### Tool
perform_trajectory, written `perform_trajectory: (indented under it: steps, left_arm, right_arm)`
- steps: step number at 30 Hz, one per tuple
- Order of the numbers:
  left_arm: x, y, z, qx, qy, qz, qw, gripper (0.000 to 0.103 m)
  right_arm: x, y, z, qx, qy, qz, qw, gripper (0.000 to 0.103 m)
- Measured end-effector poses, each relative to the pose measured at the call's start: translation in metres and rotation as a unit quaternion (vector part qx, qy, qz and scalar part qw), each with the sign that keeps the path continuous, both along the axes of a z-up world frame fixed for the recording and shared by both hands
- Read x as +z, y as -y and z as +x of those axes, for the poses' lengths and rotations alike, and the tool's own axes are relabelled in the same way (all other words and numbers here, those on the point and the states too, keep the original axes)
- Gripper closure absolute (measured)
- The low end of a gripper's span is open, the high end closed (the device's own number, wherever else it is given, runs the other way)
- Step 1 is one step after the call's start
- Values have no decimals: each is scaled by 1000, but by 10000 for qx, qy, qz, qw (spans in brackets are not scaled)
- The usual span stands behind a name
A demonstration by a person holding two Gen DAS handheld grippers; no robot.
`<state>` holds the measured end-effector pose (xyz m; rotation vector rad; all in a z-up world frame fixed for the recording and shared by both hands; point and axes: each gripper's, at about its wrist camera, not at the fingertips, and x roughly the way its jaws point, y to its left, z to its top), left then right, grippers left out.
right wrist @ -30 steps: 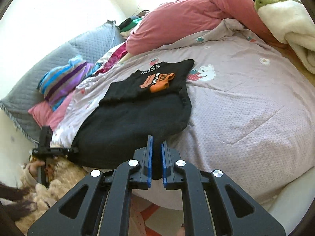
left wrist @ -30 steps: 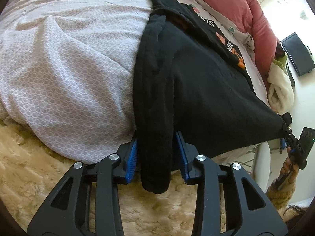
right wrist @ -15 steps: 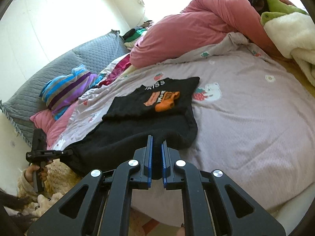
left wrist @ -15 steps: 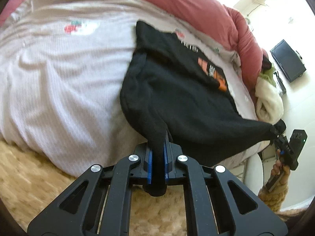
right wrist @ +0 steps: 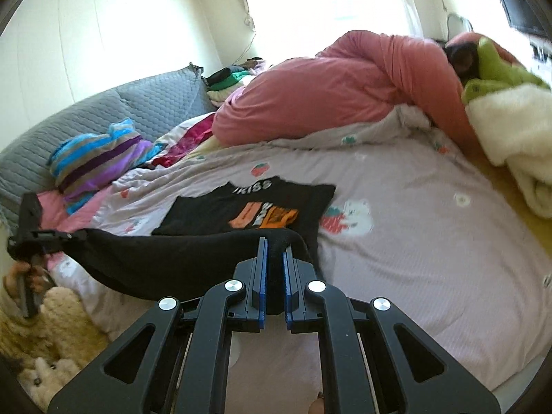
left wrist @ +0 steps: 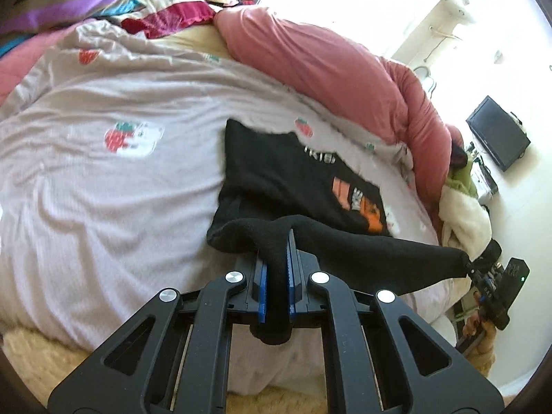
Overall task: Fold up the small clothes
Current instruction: 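Lift the hem with both grippers and fold it toward the collar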
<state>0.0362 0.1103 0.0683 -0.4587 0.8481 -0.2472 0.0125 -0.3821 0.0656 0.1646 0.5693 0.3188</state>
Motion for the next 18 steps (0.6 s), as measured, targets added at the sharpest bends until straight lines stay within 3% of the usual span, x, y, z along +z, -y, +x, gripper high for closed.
perform_trajectory:
  steps: [18]
  left_arm:
    - [17, 5, 63, 200, 190, 433, 9987, 100]
  right_arm:
    - [20, -13, 52, -270, 330, -145, 9990, 96]
